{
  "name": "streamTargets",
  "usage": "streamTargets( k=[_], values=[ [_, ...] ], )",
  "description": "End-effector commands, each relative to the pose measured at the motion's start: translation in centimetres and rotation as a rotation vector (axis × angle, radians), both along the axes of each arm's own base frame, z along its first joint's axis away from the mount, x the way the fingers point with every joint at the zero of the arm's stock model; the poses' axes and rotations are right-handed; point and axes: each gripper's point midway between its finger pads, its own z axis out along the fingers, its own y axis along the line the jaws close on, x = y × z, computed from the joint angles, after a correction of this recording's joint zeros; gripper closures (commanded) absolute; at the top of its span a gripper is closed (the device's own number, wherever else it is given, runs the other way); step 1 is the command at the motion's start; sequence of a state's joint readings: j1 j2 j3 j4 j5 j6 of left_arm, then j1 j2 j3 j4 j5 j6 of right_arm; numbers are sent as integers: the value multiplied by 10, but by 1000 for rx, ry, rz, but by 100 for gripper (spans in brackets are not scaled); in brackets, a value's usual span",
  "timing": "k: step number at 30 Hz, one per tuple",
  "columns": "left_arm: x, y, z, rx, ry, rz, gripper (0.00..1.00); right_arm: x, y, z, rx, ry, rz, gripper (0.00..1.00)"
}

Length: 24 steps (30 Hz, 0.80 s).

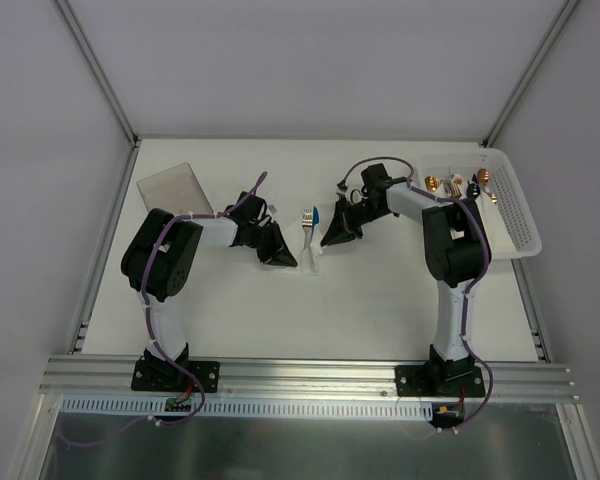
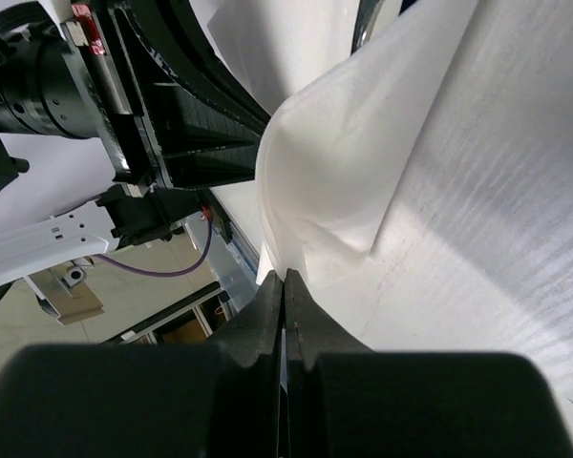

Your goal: Place the utensils on the paper napkin and roll it up

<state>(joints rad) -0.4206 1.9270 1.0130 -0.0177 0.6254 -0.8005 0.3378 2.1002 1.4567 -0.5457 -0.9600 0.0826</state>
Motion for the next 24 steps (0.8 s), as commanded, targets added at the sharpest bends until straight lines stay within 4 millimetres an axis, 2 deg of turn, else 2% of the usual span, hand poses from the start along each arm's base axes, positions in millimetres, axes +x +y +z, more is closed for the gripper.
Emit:
streamTargets(
  k=[1, 11, 24],
  values=[
    [0, 3, -14, 61, 14, 8, 94, 7, 19, 23, 60, -17, -3, 100],
    [-1, 3, -13, 65, 10, 7, 93, 12, 46, 16, 80, 6, -6, 100],
    [2, 4, -3, 64, -32, 3, 93, 12, 64, 1, 71, 39, -3, 99]
  ],
)
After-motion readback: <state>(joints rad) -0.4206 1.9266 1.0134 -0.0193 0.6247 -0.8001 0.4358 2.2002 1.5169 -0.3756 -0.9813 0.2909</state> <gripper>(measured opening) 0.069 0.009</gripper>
